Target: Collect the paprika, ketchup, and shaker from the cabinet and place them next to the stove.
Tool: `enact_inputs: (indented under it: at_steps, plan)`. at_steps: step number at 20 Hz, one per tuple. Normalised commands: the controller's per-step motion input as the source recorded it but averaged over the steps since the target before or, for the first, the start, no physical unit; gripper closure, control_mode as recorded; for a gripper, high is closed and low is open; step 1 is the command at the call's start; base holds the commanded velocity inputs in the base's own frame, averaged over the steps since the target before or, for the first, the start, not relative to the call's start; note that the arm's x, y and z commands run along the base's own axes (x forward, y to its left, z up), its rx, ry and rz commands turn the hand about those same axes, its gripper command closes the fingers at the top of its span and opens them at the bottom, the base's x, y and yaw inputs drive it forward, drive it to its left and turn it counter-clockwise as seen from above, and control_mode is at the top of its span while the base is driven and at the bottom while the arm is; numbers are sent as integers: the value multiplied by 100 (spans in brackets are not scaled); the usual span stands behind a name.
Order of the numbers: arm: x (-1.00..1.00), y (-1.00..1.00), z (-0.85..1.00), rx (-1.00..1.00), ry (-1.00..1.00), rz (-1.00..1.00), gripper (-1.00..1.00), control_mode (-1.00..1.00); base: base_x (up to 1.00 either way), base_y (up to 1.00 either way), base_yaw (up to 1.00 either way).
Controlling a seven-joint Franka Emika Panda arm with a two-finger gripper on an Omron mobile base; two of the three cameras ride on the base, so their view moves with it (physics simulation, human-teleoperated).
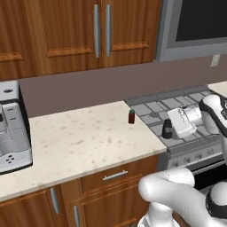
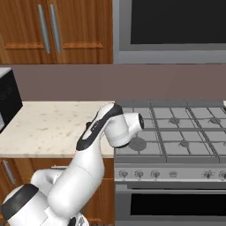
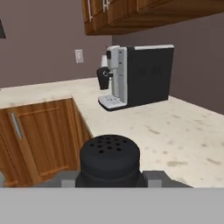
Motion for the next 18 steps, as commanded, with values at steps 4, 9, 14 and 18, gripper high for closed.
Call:
enact_inputs:
  at_steps: [4, 9, 14, 18]
  plan:
    - [45, 0, -43, 0, 1, 13, 100, -100, 0, 0, 0]
    - [43, 0, -39, 0, 0, 9, 100, -100, 0, 0, 0]
    - [34, 0, -34, 0, 0, 3, 100, -100, 0, 0, 0]
    - [32, 0, -32, 0, 0, 0, 100, -100, 0, 0, 0]
